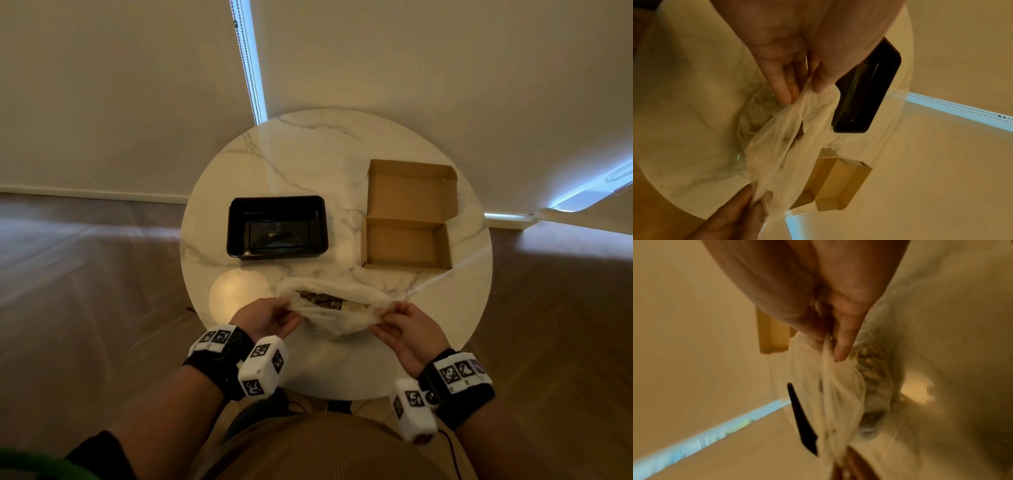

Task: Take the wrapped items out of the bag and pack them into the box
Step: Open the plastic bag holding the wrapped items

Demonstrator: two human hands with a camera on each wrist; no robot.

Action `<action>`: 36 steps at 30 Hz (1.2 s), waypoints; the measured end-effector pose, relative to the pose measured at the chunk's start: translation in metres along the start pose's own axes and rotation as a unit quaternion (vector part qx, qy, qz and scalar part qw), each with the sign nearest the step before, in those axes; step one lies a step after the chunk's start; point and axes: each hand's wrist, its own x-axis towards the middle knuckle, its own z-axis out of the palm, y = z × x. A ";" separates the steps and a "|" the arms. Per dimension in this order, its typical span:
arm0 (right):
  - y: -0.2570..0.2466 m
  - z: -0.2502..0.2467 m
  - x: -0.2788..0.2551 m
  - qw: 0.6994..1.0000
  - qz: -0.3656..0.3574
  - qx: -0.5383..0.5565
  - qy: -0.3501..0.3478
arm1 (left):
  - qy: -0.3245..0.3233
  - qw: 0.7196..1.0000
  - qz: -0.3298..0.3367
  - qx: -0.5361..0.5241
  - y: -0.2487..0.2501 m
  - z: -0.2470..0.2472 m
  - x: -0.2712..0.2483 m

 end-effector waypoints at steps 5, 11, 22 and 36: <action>-0.002 -0.001 0.009 0.984 0.105 0.141 -0.018 | -0.004 0.993 -0.011 -0.122 -0.007 0.005 -0.004; -0.004 0.015 0.005 0.982 0.128 0.127 -0.058 | -0.007 0.999 -0.024 -0.023 -0.014 0.005 -0.005; 0.022 0.005 0.001 0.839 -0.222 -0.497 -0.016 | 0.105 0.806 0.321 0.486 -0.021 -0.021 -0.013; 0.015 0.005 -0.003 0.699 -0.319 -0.639 -0.030 | 0.042 0.479 0.331 0.812 -0.010 0.002 -0.032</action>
